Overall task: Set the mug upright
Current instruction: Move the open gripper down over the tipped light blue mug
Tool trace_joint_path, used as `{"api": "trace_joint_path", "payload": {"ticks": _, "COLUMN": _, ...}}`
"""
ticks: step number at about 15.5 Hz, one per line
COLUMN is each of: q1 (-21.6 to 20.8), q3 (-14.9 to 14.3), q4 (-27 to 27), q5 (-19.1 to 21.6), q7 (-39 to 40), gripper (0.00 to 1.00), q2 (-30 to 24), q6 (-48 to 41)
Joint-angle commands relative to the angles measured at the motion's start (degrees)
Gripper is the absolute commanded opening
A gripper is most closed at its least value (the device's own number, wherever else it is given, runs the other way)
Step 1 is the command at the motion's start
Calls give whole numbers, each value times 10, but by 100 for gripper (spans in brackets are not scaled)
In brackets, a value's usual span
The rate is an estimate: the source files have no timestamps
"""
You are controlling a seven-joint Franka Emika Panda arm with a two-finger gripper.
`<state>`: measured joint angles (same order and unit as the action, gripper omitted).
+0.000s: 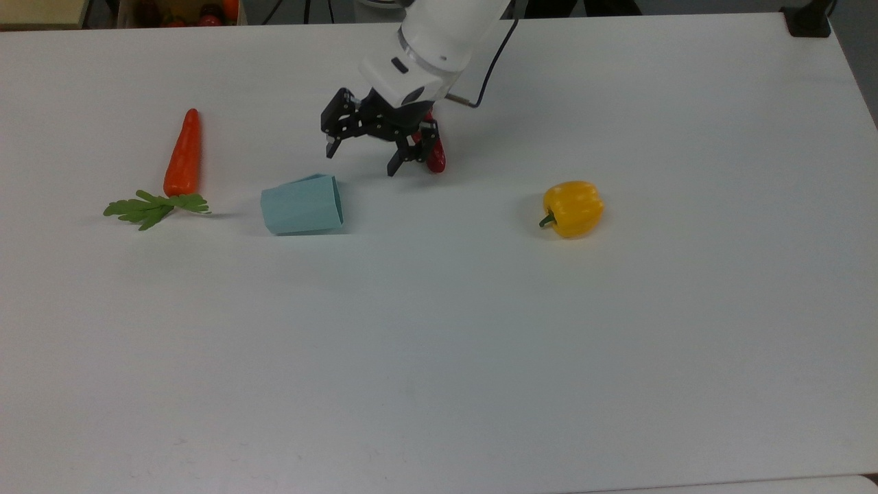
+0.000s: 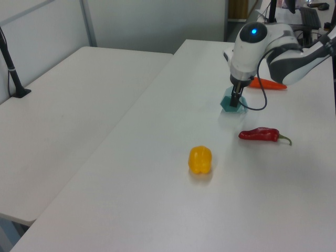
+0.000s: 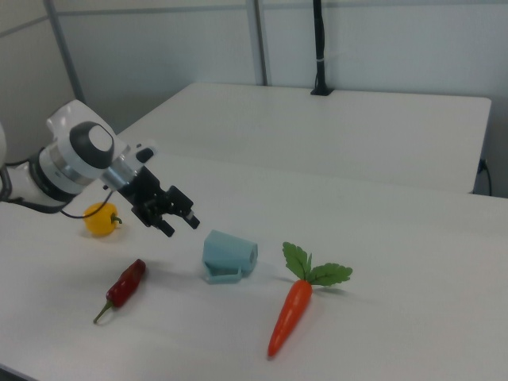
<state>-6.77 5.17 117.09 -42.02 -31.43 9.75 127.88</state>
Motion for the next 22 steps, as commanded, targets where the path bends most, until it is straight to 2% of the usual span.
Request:
{"api": "trace_joint_path", "payload": {"ticks": 1, "q1": 18, "q3": -1, "q4": -10, "q5": -53, "q7": -40, "gripper": 100, "q2": 33, "q6": 39}}
{"api": "trace_joint_path", "payload": {"ticks": 5, "q1": 40, "q3": -2, "q4": -34, "q5": -107, "q7": -45, "gripper": 100, "q2": 69, "q6": 48}}
{"api": "trace_joint_path", "payload": {"ticks": 13, "q1": 57, "q3": -24, "q4": -36, "q5": -154, "q7": -43, "gripper": 100, "q2": 77, "q6": 52}}
{"api": "trace_joint_path", "payload": {"ticks": 15, "q1": 62, "q3": -25, "q4": -35, "q5": -162, "q7": -43, "gripper": 95, "q2": 78, "q6": 48}}
{"api": "trace_joint_path", "payload": {"ticks": 16, "q1": 62, "q3": -27, "q4": -35, "q5": -168, "q7": -43, "gripper": 90, "q2": 79, "q6": 47}}
{"api": "trace_joint_path", "payload": {"ticks": 18, "q1": 61, "q3": -30, "q4": -33, "q5": -170, "q7": -43, "gripper": 70, "q2": 80, "q6": 46}}
{"api": "trace_joint_path", "payload": {"ticks": 19, "q1": 61, "q3": -30, "q4": -33, "q5": -170, "q7": -43, "gripper": 54, "q2": 82, "q6": 45}}
{"api": "trace_joint_path", "payload": {"ticks": 21, "q1": 61, "q3": -30, "q4": -32, "q5": -168, "q7": -43, "gripper": 11, "q2": 84, "q6": 45}}
{"api": "trace_joint_path", "payload": {"ticks": 22, "q1": 61, "q3": -30, "q4": -33, "q5": -166, "q7": -43, "gripper": 0, "q2": 84, "q6": 45}}
